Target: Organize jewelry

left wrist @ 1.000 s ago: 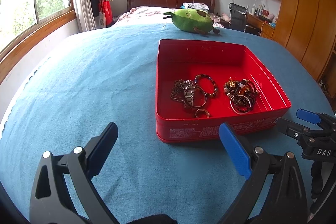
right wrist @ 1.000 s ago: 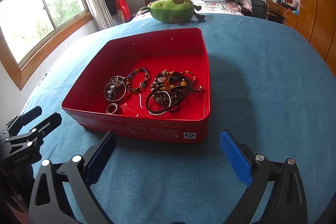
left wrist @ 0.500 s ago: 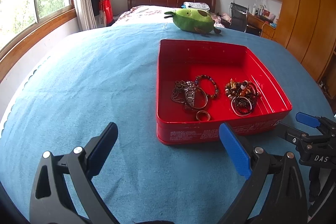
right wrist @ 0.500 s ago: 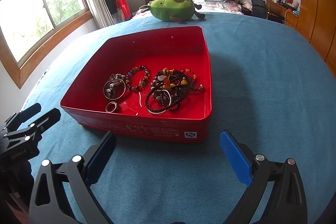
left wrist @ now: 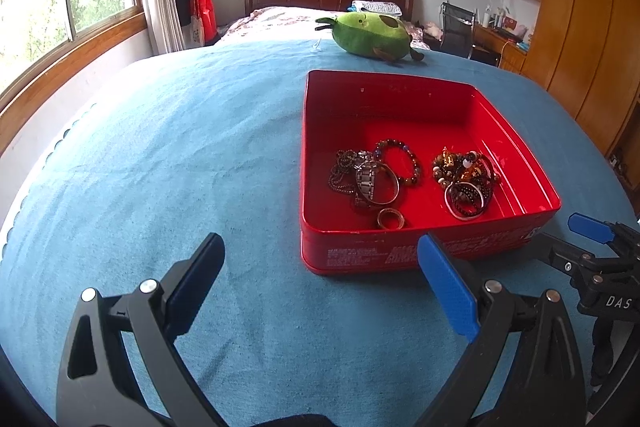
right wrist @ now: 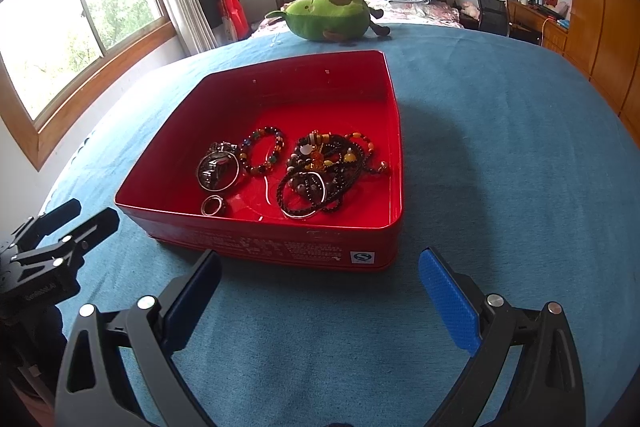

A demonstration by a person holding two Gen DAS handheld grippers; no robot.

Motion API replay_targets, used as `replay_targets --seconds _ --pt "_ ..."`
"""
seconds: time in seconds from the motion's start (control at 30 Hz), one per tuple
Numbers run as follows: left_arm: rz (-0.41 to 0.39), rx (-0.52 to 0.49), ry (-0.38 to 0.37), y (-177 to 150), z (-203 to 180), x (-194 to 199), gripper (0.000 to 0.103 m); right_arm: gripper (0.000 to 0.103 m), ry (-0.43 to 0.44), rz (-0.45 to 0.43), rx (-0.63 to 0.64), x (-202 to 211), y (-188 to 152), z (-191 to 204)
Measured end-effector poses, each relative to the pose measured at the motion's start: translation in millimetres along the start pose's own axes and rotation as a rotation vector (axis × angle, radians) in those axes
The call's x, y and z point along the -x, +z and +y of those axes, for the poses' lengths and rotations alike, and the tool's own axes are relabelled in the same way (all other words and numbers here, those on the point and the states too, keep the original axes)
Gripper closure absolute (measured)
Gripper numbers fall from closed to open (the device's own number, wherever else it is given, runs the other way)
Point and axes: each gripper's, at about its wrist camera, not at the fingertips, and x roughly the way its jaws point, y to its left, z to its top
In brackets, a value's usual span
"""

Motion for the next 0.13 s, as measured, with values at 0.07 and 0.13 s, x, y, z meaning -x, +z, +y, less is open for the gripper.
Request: replay_targets --seconds 0.07,0.13 --pt "0.002 0.0 0.002 -0.1 0.3 -0.6 0.007 0.004 0.001 -0.002 -0.001 1.1 0.1 -0.5" --pt "0.003 0.0 0.002 -0.1 0.1 -1.5 0.007 0.004 0.001 -0.005 -0.002 1.4 1.0 -0.3"
